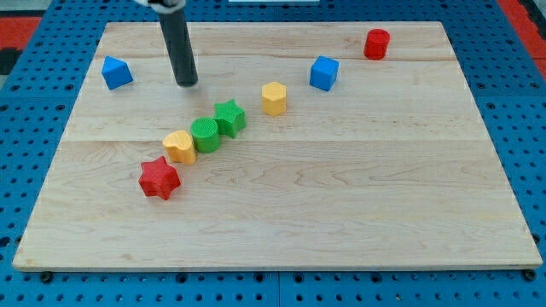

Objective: Move the blue triangle to the bottom left corner

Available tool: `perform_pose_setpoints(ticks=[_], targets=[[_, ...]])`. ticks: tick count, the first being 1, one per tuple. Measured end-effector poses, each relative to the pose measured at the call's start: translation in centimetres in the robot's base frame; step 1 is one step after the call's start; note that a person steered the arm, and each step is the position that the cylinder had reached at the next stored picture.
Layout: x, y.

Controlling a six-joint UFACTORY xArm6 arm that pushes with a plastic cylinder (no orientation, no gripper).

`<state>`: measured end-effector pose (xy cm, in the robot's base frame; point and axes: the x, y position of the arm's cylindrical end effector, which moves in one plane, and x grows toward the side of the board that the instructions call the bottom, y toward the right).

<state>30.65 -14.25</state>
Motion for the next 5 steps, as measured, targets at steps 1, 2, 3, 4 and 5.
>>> perform_pose_setpoints(ticks=[1, 2, 3, 4, 5], targets=[[-6.0, -5.8], [-8.6, -10.7], [-5.8, -11.2], [-1.9, -9.7], [1.3, -8.8]])
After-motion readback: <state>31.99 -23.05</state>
